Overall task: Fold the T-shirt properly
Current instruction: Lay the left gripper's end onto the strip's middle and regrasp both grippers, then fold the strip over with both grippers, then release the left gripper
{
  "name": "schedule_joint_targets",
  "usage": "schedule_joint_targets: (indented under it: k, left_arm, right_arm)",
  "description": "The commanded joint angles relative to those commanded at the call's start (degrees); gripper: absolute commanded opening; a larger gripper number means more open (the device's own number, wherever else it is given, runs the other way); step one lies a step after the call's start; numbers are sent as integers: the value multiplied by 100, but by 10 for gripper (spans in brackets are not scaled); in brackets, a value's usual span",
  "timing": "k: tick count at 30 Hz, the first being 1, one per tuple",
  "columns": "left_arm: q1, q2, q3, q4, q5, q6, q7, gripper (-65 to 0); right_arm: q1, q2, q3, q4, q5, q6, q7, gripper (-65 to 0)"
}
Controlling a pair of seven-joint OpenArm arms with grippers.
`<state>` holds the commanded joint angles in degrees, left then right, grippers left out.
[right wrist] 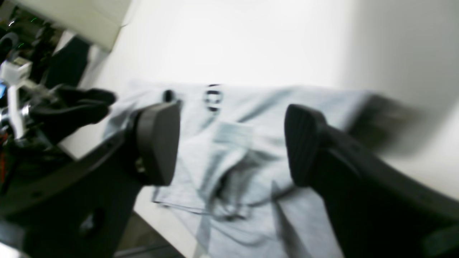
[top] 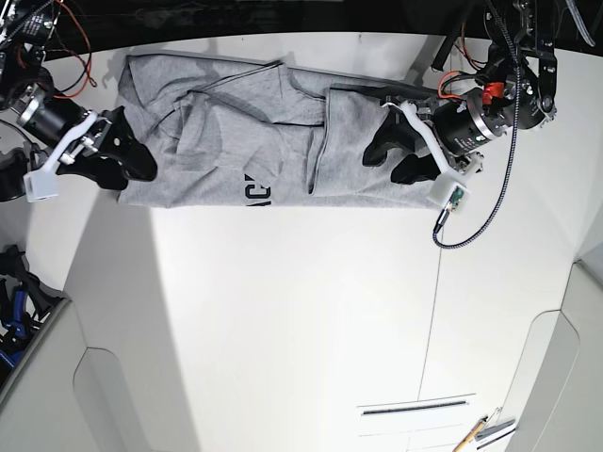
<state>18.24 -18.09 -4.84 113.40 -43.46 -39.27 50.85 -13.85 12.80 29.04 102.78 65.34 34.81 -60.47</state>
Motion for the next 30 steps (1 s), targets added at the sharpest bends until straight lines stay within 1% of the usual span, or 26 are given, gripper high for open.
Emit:
schedule_joint_targets:
  k: [1, 2, 3, 5, 6, 8, 9, 12, 15, 17, 18, 19, 21, 22, 26, 30]
  left_arm:
    - [0, 0, 0, 0, 2, 0, -7, -274]
    - [0, 0, 0, 0, 0, 0, -7, -274]
    - [0, 0, 0, 0, 0, 0, -7, -274]
    - [0, 0, 0, 0, 2, 0, -4, -274]
    - [0, 0, 0, 0, 2, 0, -4, -274]
    - [2, 0, 0, 0, 2, 0, -2, -274]
    - [2, 0, 0, 0, 2, 0, 2, -274]
    - [2, 0, 0, 0, 2, 0, 17, -274]
    - [2, 0, 0, 0, 0, 0, 15, -274]
    - [2, 0, 0, 0, 0, 0, 17, -274]
    - [2, 0, 0, 0, 0, 0, 17, -274]
    - [2, 0, 0, 0, 0, 0, 17, -274]
    - [2, 0, 0, 0, 2, 2, 17, -274]
    - [2, 0, 0, 0, 2, 2, 17, -274]
    - [2, 0, 0, 0, 4, 0, 26, -274]
    - [2, -2, 0, 0, 26, 0, 42, -274]
  right_arm:
    - [0, -63, -251, 0, 0, 4, 2, -221]
    - [2, -111, -525, 0, -35, 17, 9, -279]
    - [15, -151, -798, 0, -216, 17, 59, -378]
    - [33, -197, -1290, 0, -787, 13, 313, -633]
    - [31, -203, -1471, 0, -1121, 11, 527, -650]
    - [31, -203, -1698, -4, -1716, -7, 949, -650]
    - [31, -203, -1757, -4, -1941, -7, 1047, -650]
    - [13, -203, -1836, -39, -2376, -9, 1047, -650]
    - [13, -177, -1845, -280, -2776, -9, 1060, -650]
    - [13, -42, -1845, -584, -2804, -11, 1156, -650]
    - [15, 48, -1845, -776, -2806, -11, 1261, -650]
    - [15, 205, -1845, -1147, -2804, -11, 1517, -650]
    - [17, 282, -1838, -1412, -2730, -9, 1670, -650]
    - [15, 271, -1838, -1434, -2682, -9, 1683, -650]
    - [35, 271, -1805, -1351, -2017, -7, 1718, -650]
    - [94, 256, -1685, -914, -1971, -7, 1685, -650]
